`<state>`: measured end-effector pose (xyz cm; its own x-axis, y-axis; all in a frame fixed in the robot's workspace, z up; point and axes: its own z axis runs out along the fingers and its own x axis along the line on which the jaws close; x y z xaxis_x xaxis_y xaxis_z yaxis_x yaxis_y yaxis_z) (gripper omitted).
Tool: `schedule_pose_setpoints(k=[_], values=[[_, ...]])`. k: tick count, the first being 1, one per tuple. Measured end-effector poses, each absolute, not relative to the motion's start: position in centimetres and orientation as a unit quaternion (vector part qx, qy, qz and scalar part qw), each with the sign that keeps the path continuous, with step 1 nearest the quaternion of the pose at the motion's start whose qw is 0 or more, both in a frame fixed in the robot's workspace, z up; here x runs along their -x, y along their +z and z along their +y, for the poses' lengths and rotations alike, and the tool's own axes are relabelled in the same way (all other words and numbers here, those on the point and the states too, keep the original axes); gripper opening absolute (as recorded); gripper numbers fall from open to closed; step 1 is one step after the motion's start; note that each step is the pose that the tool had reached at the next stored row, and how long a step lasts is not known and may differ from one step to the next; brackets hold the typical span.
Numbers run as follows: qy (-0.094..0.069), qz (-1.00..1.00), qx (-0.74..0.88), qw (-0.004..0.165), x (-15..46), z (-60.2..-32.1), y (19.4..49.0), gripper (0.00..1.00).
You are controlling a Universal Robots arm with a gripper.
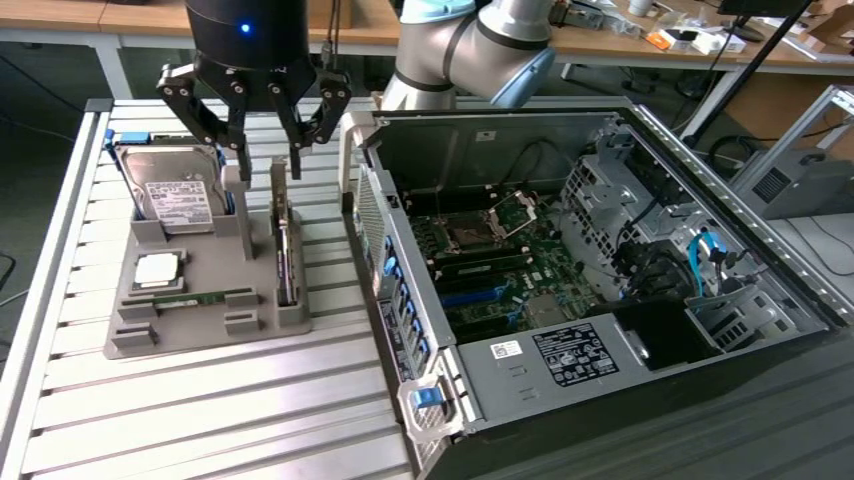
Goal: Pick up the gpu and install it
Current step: 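Pick up the gpu and move the gpu toward the slot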
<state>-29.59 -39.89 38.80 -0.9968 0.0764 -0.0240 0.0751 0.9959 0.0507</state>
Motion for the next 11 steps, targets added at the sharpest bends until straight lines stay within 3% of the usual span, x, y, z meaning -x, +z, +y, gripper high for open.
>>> schedule_pose_setpoints(k=[11], values=[[0.025,0.999,-0.038,0.013,29.69,-39.9,38.55,0.48]])
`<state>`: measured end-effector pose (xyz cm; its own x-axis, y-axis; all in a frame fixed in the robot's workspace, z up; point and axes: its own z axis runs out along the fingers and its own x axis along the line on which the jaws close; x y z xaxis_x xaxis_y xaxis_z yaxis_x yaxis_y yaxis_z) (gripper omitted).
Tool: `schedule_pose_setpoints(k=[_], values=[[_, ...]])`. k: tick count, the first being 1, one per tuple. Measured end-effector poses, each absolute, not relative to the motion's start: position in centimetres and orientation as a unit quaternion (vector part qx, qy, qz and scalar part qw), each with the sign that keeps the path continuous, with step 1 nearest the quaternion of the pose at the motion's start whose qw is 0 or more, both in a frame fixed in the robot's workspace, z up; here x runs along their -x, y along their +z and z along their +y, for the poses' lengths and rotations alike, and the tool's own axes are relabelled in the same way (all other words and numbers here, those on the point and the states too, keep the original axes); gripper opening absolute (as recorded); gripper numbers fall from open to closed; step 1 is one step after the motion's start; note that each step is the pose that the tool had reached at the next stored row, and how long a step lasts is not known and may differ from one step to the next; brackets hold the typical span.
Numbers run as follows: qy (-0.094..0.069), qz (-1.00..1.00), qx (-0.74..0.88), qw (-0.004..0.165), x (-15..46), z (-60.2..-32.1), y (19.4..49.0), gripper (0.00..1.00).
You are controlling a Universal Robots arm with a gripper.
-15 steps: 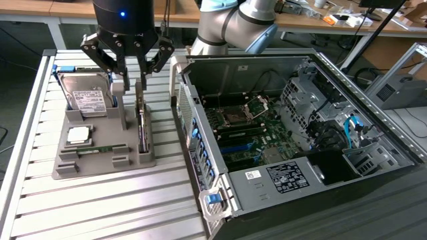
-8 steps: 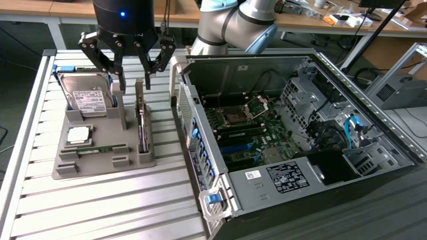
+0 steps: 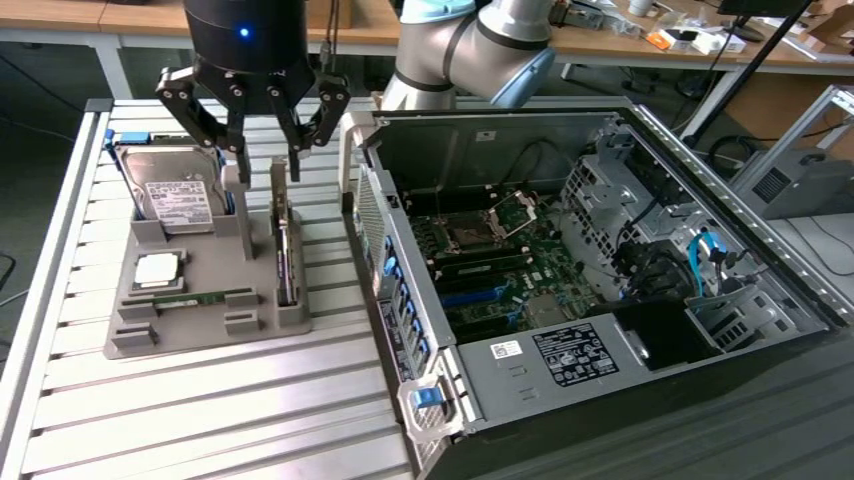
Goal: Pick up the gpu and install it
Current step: 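Pick up the gpu and move the gpu toward the slot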
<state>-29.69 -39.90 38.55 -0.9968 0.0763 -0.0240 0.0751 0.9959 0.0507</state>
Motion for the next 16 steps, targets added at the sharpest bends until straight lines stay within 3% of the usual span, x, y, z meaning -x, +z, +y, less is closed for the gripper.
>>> schedule_pose_setpoints(k=[16], values=[[0.025,0.999,-0.038,0.013,29.72,-39.91,38.08,0.48]])
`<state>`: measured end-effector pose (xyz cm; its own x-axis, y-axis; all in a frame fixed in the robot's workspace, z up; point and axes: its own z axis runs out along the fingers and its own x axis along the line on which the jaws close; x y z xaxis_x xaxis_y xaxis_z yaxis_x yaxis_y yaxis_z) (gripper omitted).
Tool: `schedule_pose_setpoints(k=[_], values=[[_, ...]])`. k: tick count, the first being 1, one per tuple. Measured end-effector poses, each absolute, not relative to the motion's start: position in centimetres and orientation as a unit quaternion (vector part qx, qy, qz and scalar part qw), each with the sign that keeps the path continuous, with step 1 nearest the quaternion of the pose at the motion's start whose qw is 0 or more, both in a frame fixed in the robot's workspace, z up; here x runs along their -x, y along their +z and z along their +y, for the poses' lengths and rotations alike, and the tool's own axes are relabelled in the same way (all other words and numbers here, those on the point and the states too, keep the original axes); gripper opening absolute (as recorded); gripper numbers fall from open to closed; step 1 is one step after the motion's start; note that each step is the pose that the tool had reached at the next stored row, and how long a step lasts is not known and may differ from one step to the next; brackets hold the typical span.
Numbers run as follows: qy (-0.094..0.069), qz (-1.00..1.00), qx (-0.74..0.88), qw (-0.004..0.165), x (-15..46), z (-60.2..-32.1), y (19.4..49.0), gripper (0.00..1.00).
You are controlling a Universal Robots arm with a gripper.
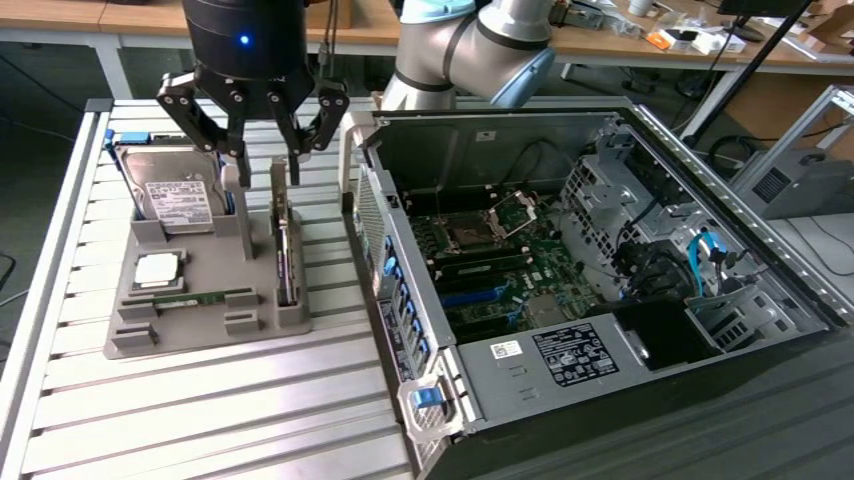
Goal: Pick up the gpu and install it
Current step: 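Pick up the gpu and move the gpu toward the slot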
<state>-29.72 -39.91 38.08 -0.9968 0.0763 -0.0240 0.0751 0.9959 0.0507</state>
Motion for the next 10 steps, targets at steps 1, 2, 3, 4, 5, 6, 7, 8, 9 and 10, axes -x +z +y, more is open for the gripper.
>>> schedule_pose_setpoints(k=[1,2,3,4,5,6,7,8,9,10], values=[[0.025,0.999,-0.038,0.013,29.73,-39.91,38.06,0.48],[0.025,0.999,-0.038,0.013,29.73,-39.91,38.04,0.48],[0.025,0.999,-0.038,0.013,29.74,-39.91,38.02,0.48],[0.025,0.999,-0.038,0.013,29.74,-39.91,38.01,0.48],[0.025,0.999,-0.038,0.013,29.74,-39.91,37.99,0.48],[0.025,0.999,-0.038,0.013,29.75,-39.91,37.97,0.48],[0.025,0.999,-0.038,0.013,29.76,-39.91,37.91,0.48],[0.025,0.999,-0.038,0.013,29.78,-39.91,37.84,0.48],[0.025,0.999,-0.038,0.013,29.79,-39.91,37.82,0.48],[0.025,0.999,-0.038,0.013,29.79,-39.91,37.81,0.48]])
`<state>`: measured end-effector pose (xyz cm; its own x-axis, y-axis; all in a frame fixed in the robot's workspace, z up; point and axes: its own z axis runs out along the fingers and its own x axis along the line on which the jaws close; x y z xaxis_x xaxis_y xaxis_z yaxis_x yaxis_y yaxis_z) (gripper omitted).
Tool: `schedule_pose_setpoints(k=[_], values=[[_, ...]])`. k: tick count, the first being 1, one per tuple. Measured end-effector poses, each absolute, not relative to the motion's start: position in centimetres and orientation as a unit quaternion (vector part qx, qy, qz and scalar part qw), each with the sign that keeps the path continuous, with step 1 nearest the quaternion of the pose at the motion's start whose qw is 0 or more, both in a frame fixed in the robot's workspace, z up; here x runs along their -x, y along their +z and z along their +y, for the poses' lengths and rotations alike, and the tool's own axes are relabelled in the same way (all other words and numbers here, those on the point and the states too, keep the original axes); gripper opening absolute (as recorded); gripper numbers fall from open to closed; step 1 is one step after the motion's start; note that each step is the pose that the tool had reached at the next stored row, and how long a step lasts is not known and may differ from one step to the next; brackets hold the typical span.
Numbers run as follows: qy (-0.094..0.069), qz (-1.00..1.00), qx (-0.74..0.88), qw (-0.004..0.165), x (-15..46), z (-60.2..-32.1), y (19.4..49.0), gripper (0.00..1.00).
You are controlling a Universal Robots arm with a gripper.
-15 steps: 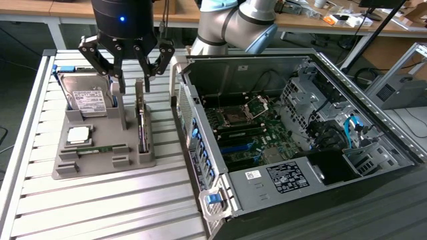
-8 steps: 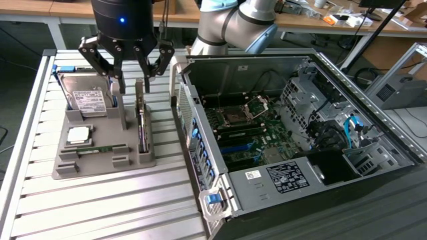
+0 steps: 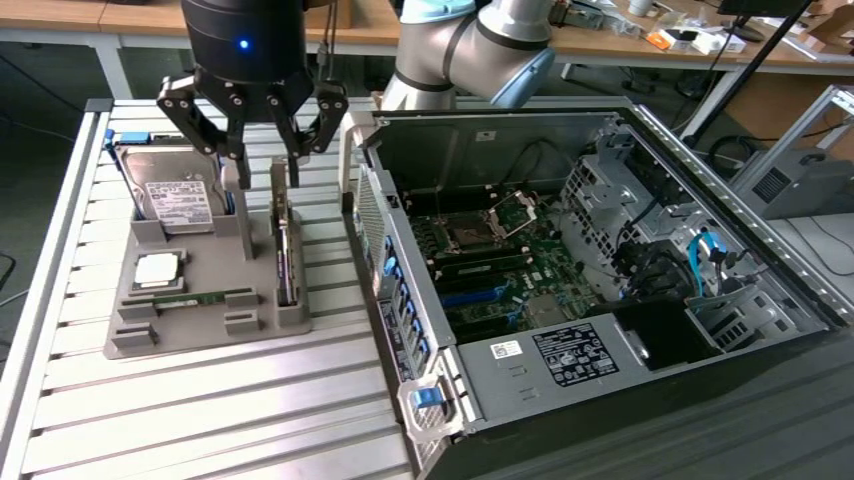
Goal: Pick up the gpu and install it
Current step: 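Pick up the gpu and move the gpu toward the slot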
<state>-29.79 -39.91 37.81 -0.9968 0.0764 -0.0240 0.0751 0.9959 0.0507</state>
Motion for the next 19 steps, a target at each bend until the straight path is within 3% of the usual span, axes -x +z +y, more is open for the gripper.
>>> schedule_pose_setpoints(k=[19], values=[[0.025,0.999,-0.038,0.013,29.82,-39.91,37.32,0.48]])
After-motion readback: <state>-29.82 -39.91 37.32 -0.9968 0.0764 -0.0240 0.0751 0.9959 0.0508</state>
